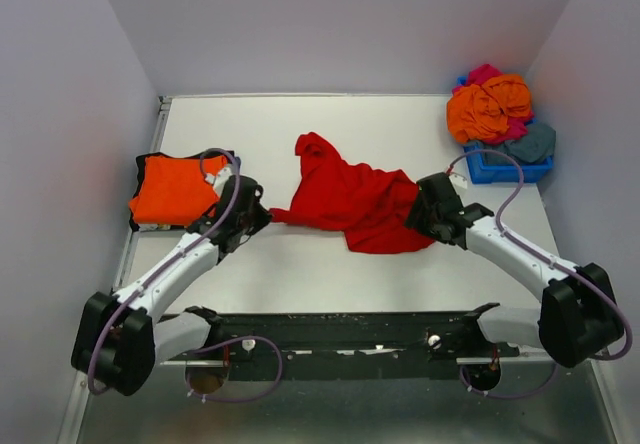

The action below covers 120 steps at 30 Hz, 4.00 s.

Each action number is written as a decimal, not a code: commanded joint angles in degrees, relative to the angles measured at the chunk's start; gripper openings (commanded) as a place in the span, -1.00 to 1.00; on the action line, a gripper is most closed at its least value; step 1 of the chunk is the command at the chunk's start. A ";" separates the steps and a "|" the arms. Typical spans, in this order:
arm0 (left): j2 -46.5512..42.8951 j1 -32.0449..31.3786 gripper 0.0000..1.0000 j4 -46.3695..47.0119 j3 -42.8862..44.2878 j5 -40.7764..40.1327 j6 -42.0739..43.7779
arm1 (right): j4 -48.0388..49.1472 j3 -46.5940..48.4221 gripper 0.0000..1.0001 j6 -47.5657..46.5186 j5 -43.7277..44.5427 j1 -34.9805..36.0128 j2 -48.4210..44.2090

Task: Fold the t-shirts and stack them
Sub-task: Flatten out the tshirt

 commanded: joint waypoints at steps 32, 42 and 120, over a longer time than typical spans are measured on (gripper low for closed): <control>11.30 25.42 -1.00 -18.73 47.16 7.24 11.19 | -8.61 27.87 -0.99 -17.55 -4.13 -18.12 2.45; 14.30 30.87 -1.00 -26.74 64.33 6.36 12.51 | -15.65 45.20 -0.99 -18.96 -8.26 -23.41 0.26; 17.37 28.67 -1.00 -2.31 39.62 14.62 4.43 | 6.41 19.71 0.14 -15.80 -27.25 -12.25 20.28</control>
